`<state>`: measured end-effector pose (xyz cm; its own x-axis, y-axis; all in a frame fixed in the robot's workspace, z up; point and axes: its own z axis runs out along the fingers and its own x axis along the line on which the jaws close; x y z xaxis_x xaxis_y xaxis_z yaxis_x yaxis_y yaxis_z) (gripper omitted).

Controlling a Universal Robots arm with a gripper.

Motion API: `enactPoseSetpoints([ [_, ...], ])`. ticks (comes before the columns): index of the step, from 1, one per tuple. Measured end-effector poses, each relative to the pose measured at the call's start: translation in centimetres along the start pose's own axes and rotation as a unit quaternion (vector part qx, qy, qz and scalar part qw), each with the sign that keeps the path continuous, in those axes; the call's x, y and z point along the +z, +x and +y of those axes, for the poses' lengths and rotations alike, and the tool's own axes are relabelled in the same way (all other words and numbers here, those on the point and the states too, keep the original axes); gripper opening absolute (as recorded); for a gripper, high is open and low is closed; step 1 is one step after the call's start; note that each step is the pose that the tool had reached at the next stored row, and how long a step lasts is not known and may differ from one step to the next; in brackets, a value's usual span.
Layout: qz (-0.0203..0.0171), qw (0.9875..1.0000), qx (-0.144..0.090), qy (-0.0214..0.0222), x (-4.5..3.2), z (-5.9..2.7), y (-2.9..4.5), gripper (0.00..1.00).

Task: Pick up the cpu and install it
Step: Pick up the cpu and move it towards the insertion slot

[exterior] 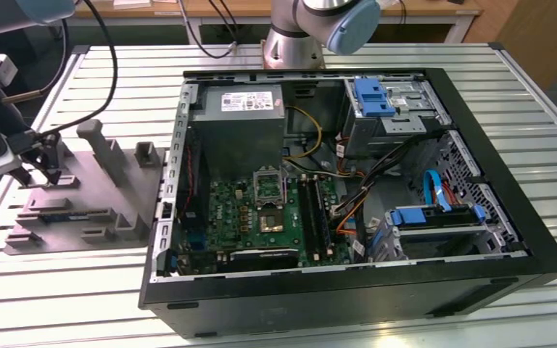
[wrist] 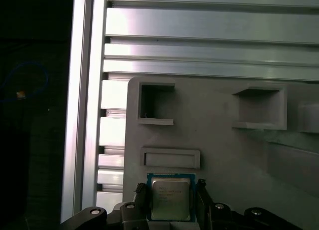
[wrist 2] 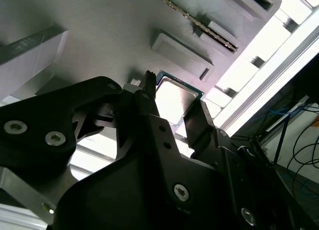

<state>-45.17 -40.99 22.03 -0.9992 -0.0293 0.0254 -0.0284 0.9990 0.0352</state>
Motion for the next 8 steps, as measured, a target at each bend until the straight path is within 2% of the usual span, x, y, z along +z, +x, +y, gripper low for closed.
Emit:
enactPoseSetpoints([
  [8, 0.0, 1.0, 0.0, 0.0, -0.32, 0.01, 0.01, 0.47],
])
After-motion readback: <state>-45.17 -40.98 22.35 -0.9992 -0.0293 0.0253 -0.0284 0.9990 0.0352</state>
